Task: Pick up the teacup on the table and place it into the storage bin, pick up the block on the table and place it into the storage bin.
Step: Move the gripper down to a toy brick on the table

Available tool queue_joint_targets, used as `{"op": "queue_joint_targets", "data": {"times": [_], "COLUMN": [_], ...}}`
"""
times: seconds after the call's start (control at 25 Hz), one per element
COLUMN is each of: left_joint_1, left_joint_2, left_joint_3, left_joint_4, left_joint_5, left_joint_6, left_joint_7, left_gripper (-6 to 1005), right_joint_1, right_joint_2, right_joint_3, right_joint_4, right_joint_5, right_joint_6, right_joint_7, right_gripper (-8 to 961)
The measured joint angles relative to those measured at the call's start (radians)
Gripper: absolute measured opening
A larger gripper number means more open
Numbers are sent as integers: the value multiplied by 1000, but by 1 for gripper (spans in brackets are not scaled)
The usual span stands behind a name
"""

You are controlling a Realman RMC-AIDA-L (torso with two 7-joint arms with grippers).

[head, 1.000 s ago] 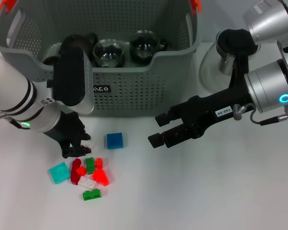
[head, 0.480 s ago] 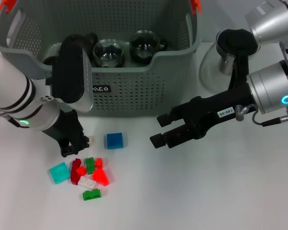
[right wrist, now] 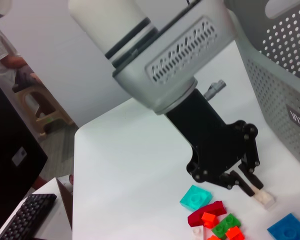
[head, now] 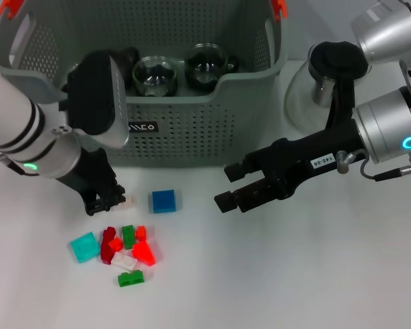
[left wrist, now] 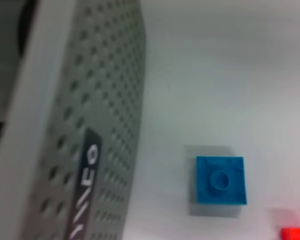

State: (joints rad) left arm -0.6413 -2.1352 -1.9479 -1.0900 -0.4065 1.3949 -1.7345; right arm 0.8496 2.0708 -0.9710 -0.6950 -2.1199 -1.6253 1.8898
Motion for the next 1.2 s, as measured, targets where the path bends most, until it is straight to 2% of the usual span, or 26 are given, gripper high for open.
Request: {"op": "queue_joint_targets", "data": {"times": [0.36, 0.68, 1.12, 1.2], "left_joint_1": [2, 0, -16, -26], "left_joint_2": [-1, -12, -14, -14], "left_joint_3": [-25, -17, -10, -9], "left_joint_4": [-21, -6, 29, 51], "left_joint_5": [11, 26, 26, 26], "left_joint_6": [28, 20, -6, -19], "left_joint_7": [-14, -9, -7, -7], "left_gripper": [75, 448, 631, 629], "right_joint_1": [0, 0, -2, -3], "right_joint_2": [0, 2, 2, 2], "right_joint_3": [0, 0, 0, 0], "right_joint_4": [-2, -3, -2, -2], "right_joint_5": [0, 0, 0, 0], "right_joint_6": [-2, -3, -6, -6], "right_joint_7": [0, 0, 0, 0], "right_gripper": [824, 825, 824, 825]}}
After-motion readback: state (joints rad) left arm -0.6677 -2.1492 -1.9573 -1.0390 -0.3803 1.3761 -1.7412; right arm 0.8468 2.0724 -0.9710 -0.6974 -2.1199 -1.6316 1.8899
